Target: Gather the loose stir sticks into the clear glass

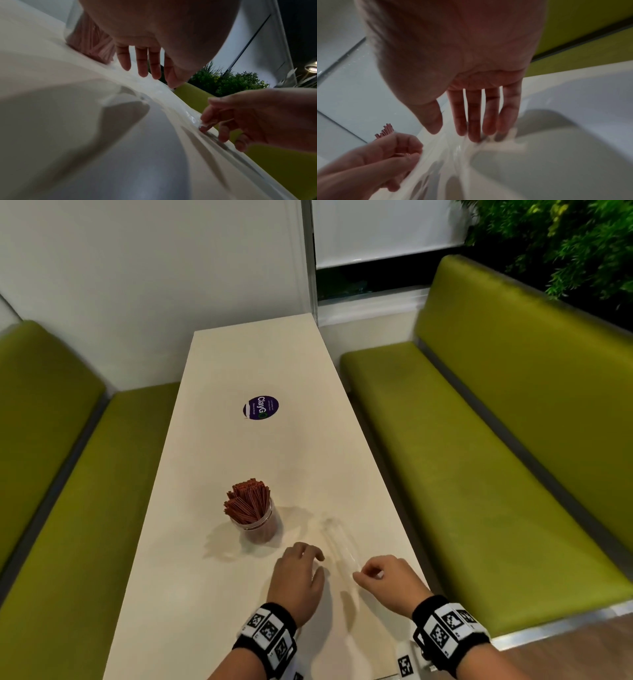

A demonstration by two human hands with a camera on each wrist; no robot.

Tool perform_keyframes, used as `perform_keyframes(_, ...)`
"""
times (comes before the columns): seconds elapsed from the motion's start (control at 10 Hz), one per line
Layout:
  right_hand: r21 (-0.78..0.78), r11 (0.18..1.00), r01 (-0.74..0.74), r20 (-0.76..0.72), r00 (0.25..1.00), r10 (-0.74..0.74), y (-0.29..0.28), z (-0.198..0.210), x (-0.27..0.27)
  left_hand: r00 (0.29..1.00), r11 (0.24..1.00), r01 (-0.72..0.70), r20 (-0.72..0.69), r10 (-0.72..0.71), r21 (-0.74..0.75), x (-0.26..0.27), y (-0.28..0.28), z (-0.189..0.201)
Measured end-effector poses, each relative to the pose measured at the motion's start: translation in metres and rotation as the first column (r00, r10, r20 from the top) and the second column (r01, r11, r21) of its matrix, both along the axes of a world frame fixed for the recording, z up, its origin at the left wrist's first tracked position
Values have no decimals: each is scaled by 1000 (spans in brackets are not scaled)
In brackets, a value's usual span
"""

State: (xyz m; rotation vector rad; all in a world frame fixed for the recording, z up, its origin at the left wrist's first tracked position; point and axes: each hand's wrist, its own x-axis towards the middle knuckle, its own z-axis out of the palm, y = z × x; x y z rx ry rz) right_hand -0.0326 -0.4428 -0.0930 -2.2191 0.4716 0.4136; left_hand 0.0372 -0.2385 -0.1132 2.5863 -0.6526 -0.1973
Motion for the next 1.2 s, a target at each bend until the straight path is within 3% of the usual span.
perform_keyframes(0.1, -64, 995, -76, -57, 996, 72, -5, 11, -4, 999, 997, 16, -41, -13, 70, -7, -24, -3)
perform_keyframes(0.2, -188, 974, -125, -17, 992, 124, -8, 19, 0, 998, 990, 47, -35, -43, 130, -10, -36, -2)
perform_keyframes(0.3, -389, 900, -197, 97, 963, 253, -10, 15, 15, 989, 943, 144, -62, -131, 301, -13, -46, -4)
perform_keyframes(0.5, -570, 726, -385, -28, 892, 451, -6, -12, 24, 972, 879, 227, -154, -178, 420, -14, -48, -8)
perform_keyframes(0.6, -574, 727, -376, -57, 904, 423, -7, -15, 24, 973, 868, 225, -143, -179, 443, -15, -47, -11)
perform_keyframes(0.8, -404, 858, -318, -33, 942, 333, -2, -11, 28, 983, 939, 168, -124, -136, 300, -11, -42, -7)
perform_keyframes(0.9, -309, 941, -141, 184, 961, 204, 5, -9, 23, 999, 995, 24, -50, -19, 97, -9, -32, 8)
perform_keyframes(1.0, -231, 970, -74, 354, 922, 155, 14, -5, 22, 998, 996, -64, -6, 64, -55, -10, -22, 21)
perform_keyframes(1.1, -123, 992, -42, 575, 812, 105, 28, 8, 16, 982, 955, -178, 23, 189, -238, -12, 4, 38)
perform_keyframes(1.2, -84, 994, -76, 617, 779, 112, 32, 10, -1, 971, 930, -227, 5, 239, -289, -23, 36, 43)
